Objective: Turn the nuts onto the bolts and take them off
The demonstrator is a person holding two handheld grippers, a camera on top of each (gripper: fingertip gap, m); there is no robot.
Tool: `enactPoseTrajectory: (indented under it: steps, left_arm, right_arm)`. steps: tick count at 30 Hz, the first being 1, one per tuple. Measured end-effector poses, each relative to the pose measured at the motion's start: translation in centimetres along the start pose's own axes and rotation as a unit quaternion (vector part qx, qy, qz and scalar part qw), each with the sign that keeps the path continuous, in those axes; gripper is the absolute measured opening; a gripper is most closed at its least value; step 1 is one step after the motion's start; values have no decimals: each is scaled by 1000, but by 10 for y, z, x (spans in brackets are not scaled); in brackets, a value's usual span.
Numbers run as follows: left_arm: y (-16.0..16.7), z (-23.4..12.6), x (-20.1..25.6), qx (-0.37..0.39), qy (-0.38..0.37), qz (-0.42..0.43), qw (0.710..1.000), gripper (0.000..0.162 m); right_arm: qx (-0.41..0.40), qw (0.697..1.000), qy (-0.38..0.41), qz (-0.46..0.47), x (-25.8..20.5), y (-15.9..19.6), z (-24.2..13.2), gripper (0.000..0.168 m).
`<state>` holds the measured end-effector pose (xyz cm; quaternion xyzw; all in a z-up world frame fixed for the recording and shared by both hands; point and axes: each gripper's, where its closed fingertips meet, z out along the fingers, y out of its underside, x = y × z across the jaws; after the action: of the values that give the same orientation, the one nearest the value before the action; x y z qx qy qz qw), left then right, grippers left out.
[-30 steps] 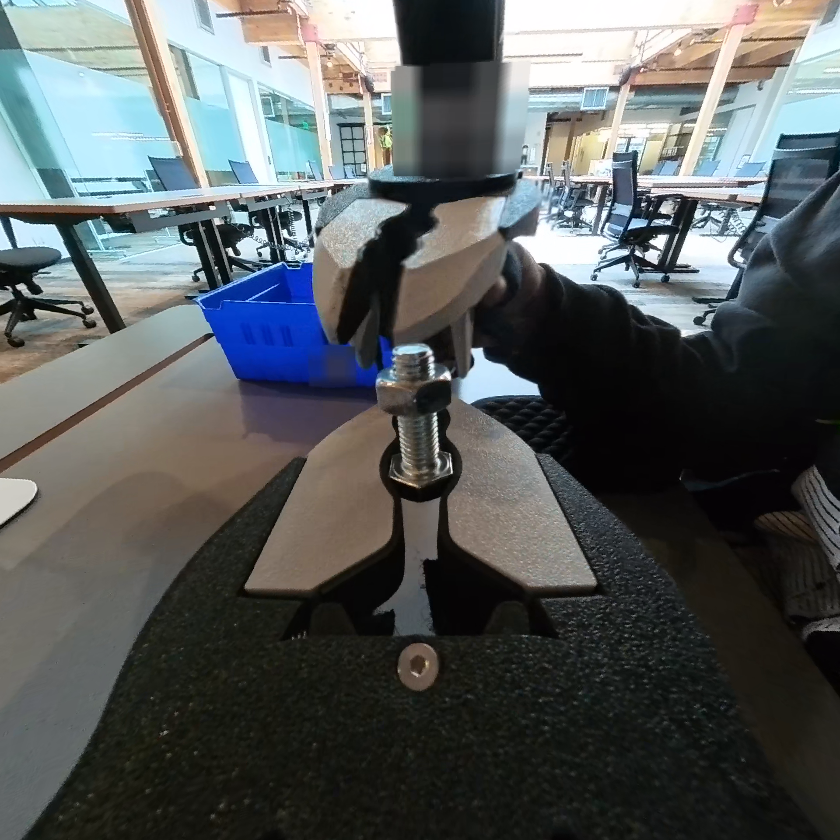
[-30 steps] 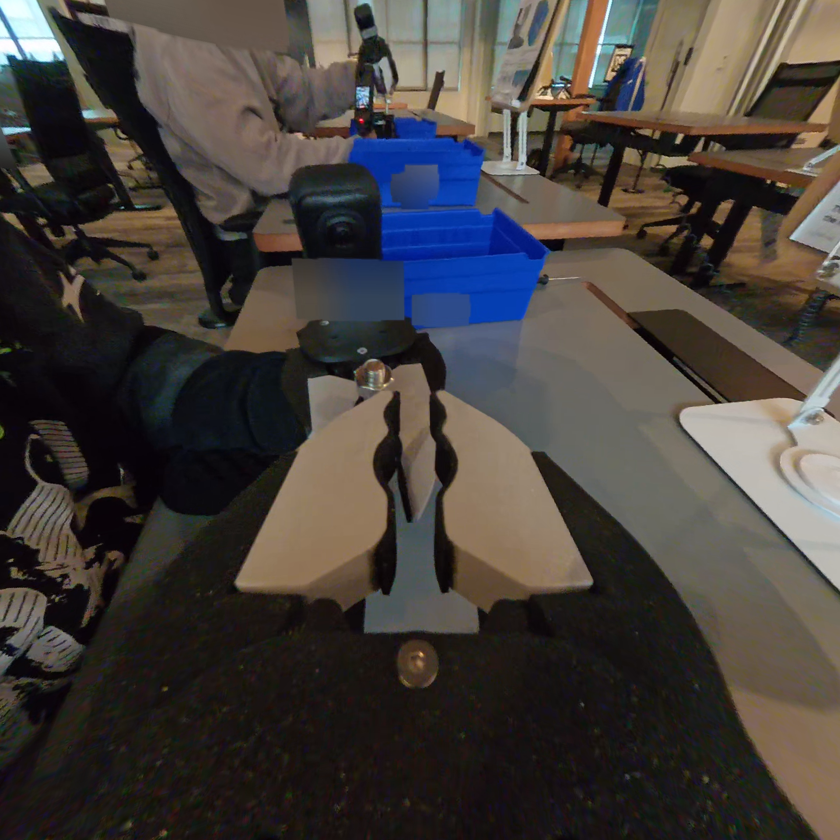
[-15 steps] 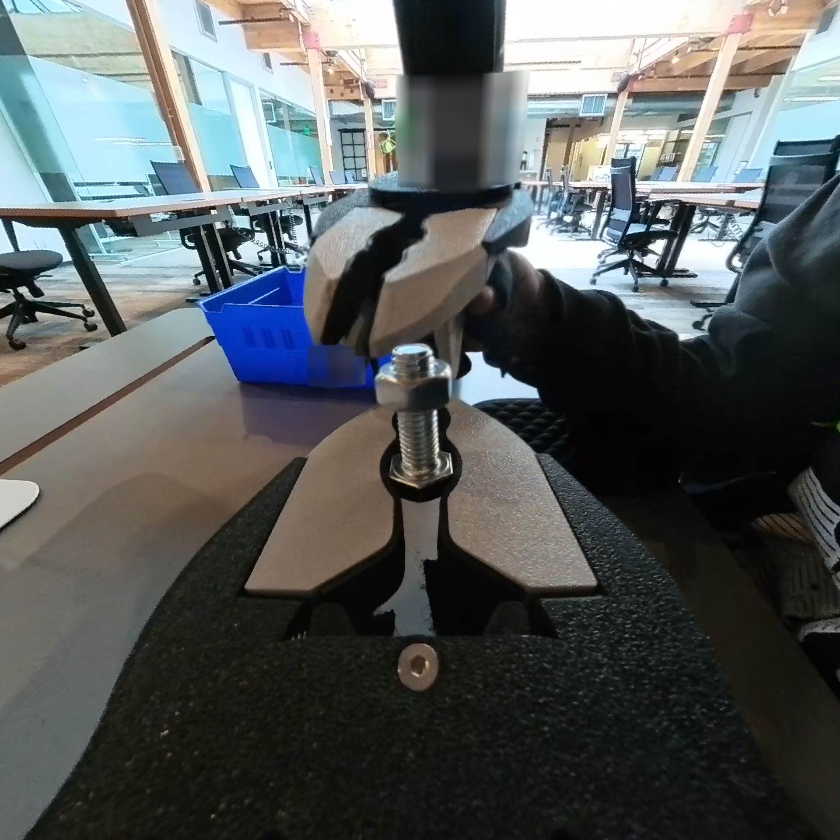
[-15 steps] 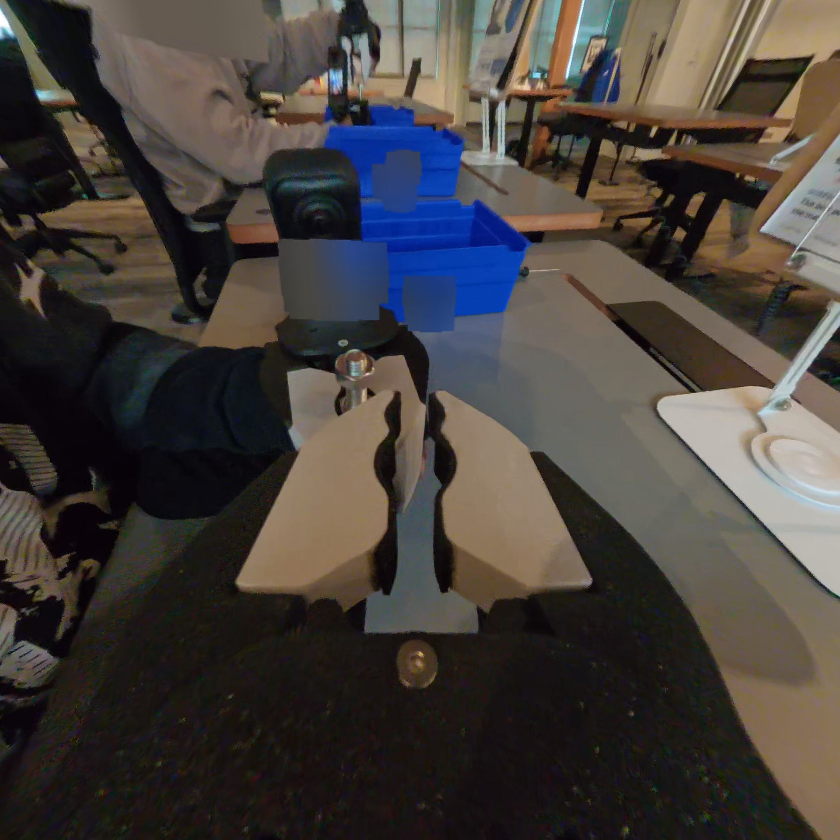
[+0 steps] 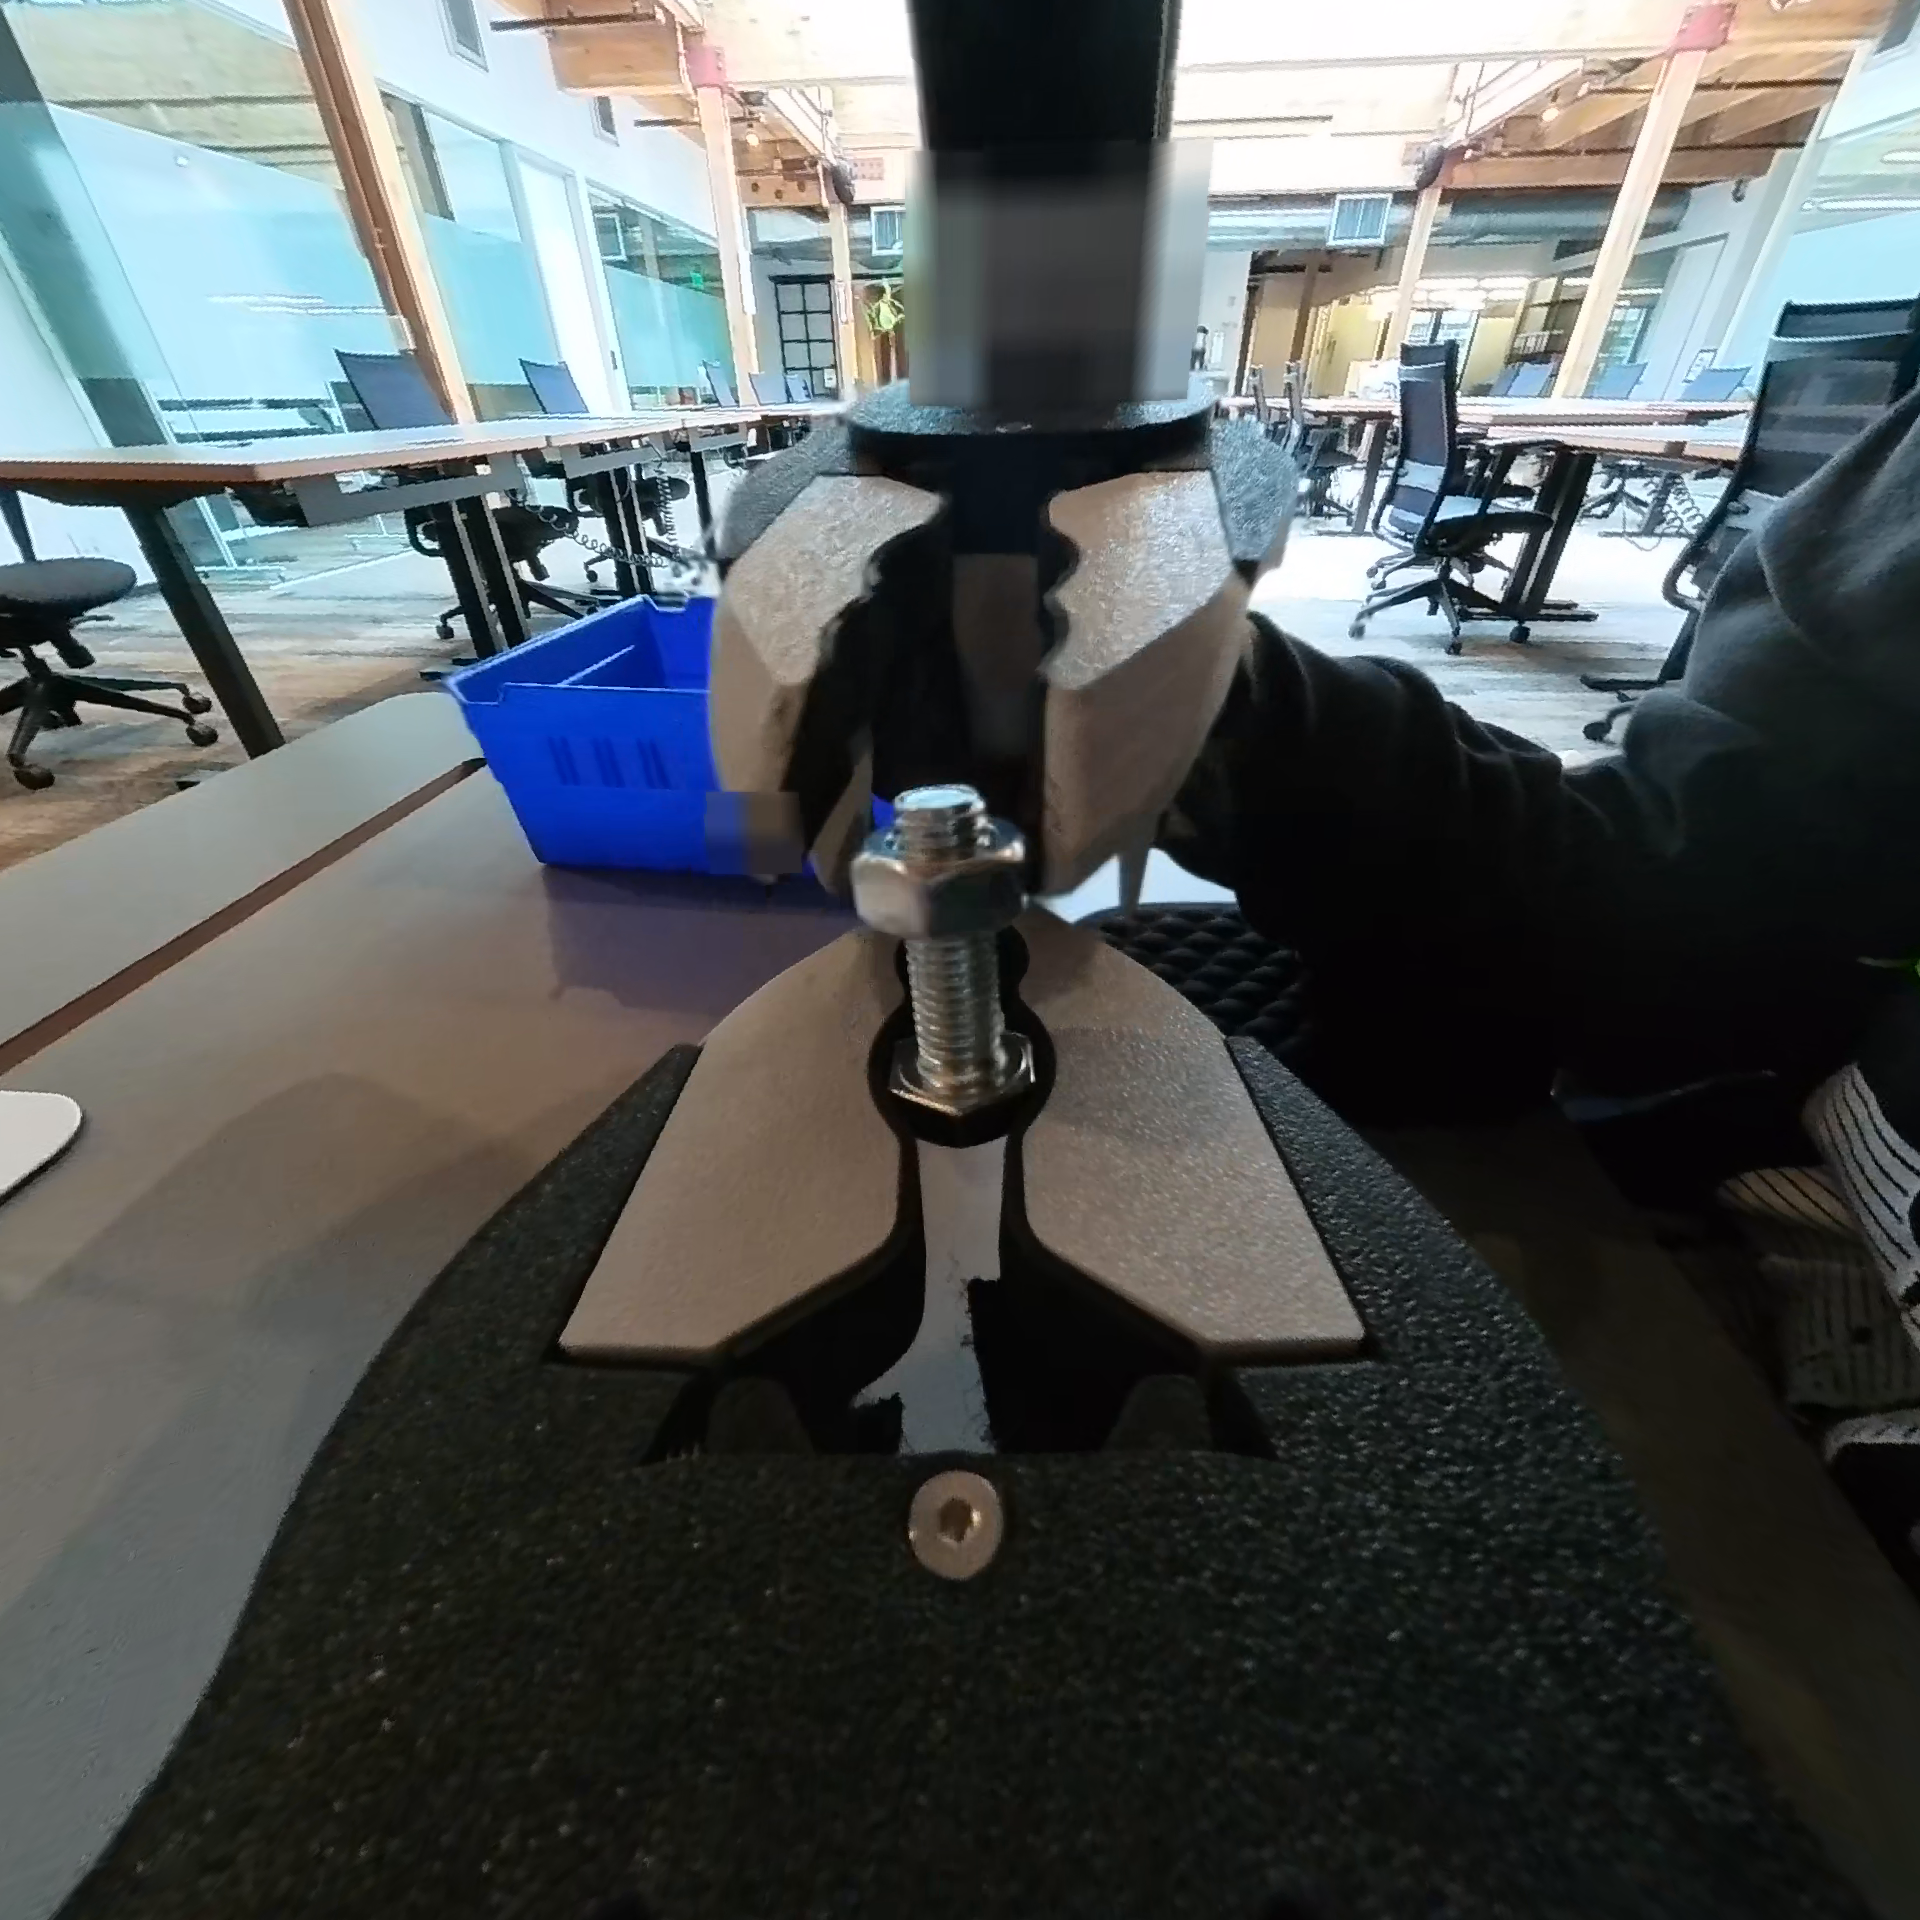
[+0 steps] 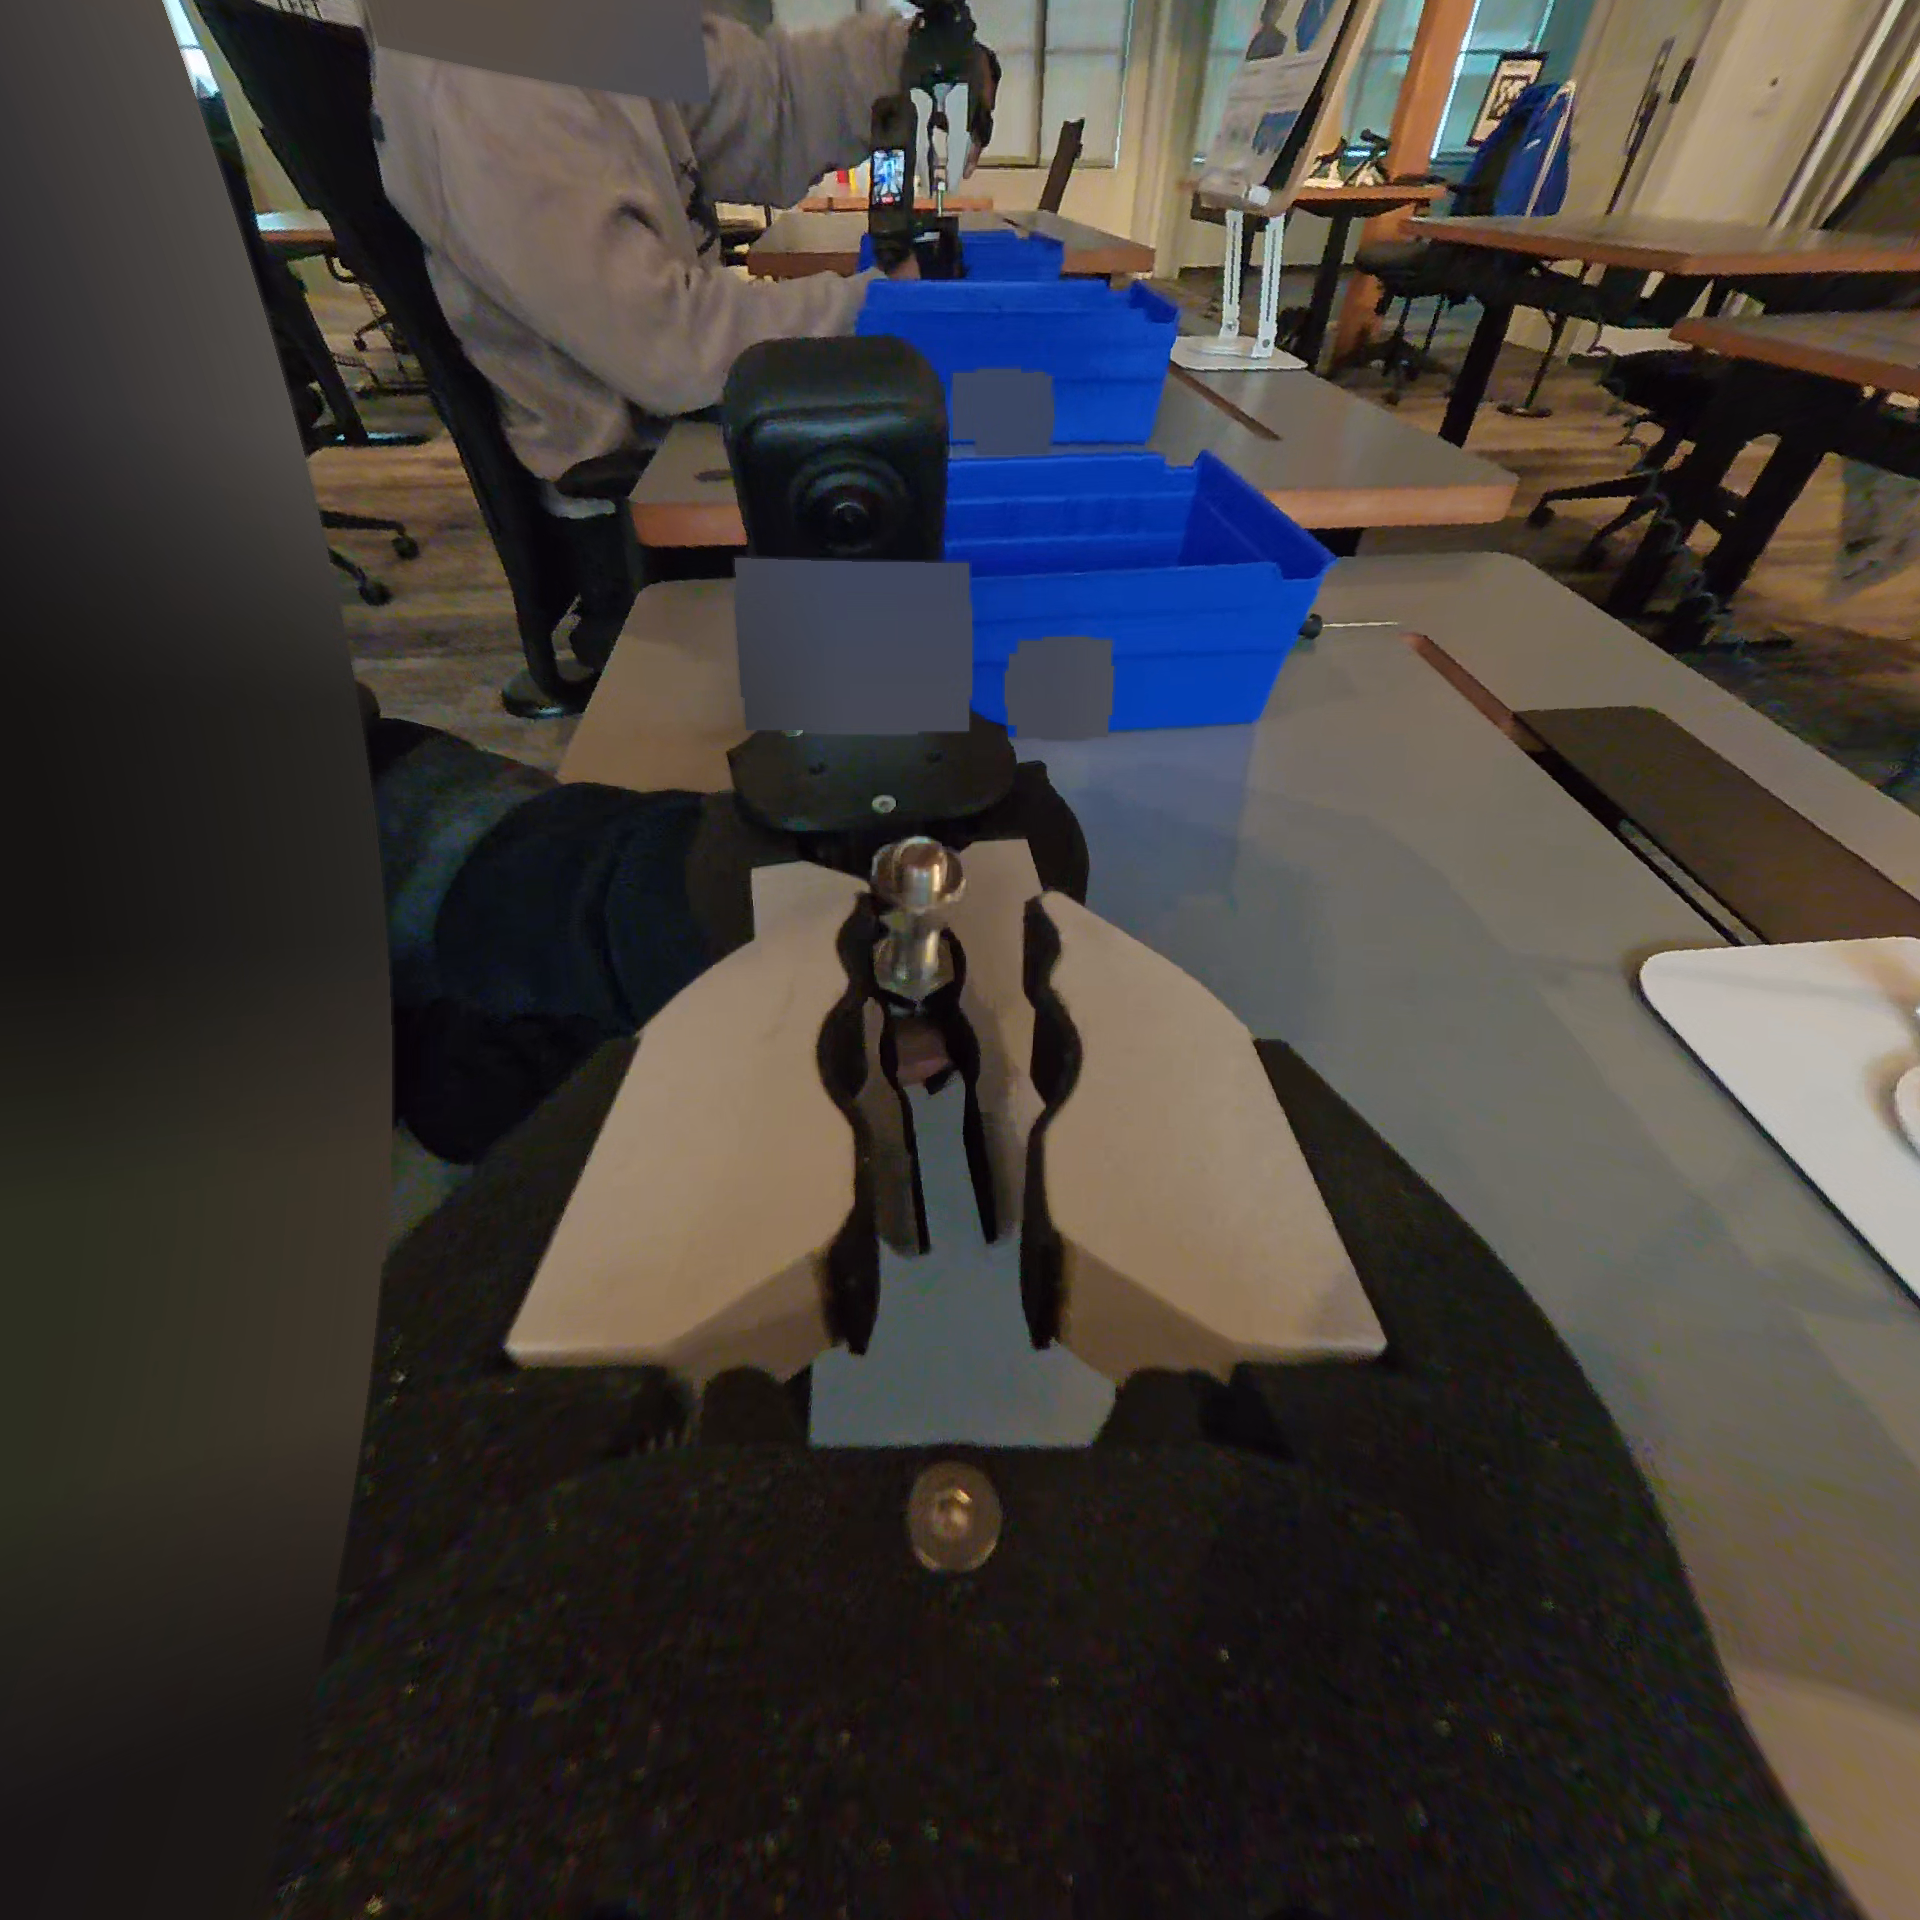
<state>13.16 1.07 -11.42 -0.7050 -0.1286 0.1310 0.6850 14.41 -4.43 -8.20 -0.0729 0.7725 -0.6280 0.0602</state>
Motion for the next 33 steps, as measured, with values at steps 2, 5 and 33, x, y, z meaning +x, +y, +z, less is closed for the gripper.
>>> enactPoseTrajectory:
  steps: [2, 5, 33]
  left_arm:
    - [-2, -2, 0, 8, 1, -3, 1000, 11]
    - [-3, -2, 0, 6, 0, 1, 1000, 11]
    - [-1, -1, 1, 1, 2, 2, 1000, 8]
  right_arm:
    - [0, 999, 34, -7, 12, 1, -10, 5]
    - [25, 999, 35, 1, 15, -6, -19, 1]
    - [13, 1000, 5, -3, -1, -4, 3, 27]
